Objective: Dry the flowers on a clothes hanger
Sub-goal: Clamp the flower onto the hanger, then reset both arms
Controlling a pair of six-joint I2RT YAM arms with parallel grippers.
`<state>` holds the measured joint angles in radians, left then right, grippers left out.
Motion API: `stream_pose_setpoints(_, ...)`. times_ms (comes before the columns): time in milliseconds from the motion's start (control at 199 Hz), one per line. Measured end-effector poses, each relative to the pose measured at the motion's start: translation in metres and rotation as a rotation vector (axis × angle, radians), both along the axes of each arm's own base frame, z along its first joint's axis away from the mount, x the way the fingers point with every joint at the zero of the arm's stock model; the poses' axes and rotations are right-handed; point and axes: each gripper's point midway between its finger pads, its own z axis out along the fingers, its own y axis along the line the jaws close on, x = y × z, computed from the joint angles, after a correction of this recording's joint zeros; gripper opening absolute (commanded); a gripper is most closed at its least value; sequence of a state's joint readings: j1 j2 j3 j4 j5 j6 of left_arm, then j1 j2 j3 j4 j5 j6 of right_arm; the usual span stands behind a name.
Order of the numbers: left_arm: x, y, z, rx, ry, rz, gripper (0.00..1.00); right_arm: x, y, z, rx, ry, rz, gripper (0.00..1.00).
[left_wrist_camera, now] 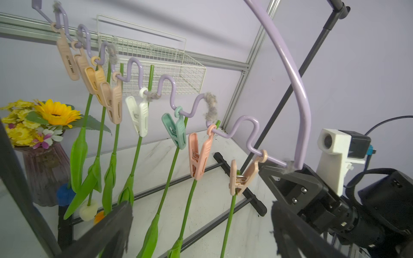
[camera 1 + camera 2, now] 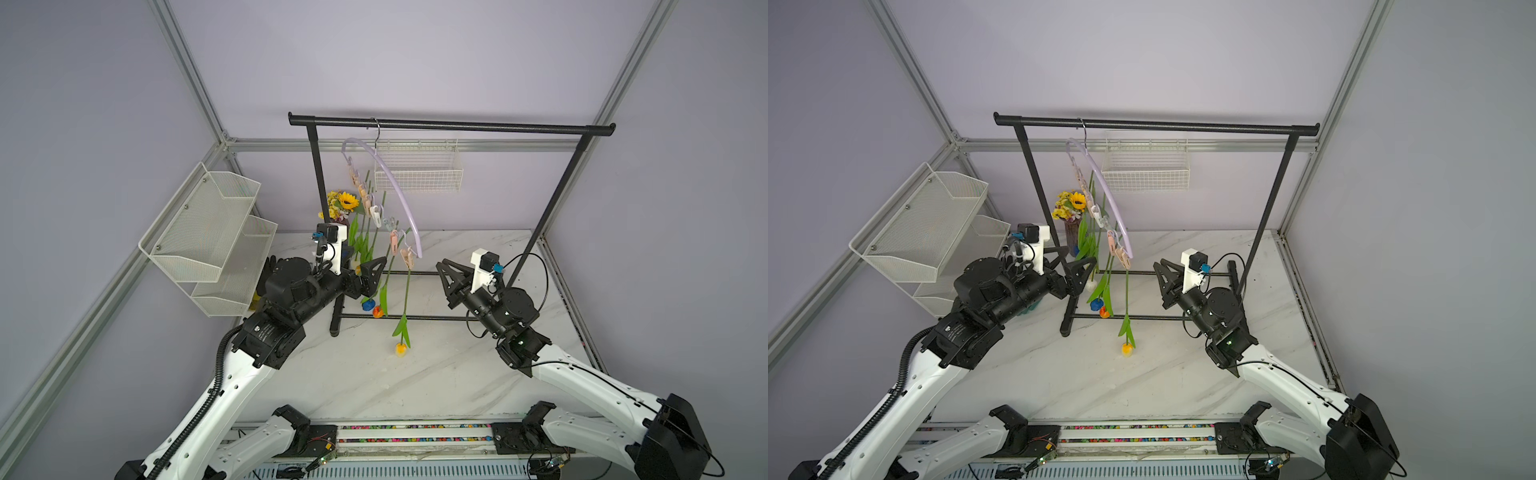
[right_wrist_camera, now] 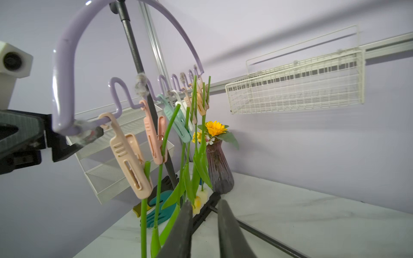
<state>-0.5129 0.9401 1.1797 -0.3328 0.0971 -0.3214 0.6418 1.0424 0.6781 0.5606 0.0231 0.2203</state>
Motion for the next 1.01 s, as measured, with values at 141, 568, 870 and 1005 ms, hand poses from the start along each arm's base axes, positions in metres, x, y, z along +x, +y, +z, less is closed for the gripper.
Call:
stream_pose_setpoints(141,0.001,0.018,-0.009,0.027,0.028,0.093,1.00,-0.005,-0.020,-0.004,-0.003,0.068,-0.074,0.45)
stream_pose_setpoints(568,0.007,0.091,-0.060,0.119,0.035,0.485,1.00,-0.006,-0.066,-0.048,-0.138,0.274,-0.290,0.74)
stream_pose_setpoints(870,0.022,0.146,-0.159,0.257,0.019,0.801,1.00,0.010,-0.123,-0.078,-0.254,0.332,-0.632,0.97)
stream_pose_setpoints(1005,0.026,0.168,-0.210,0.353,0.064,0.883,1.00,0.022,-0.164,-0.115,-0.304,0.408,-0.802,0.97)
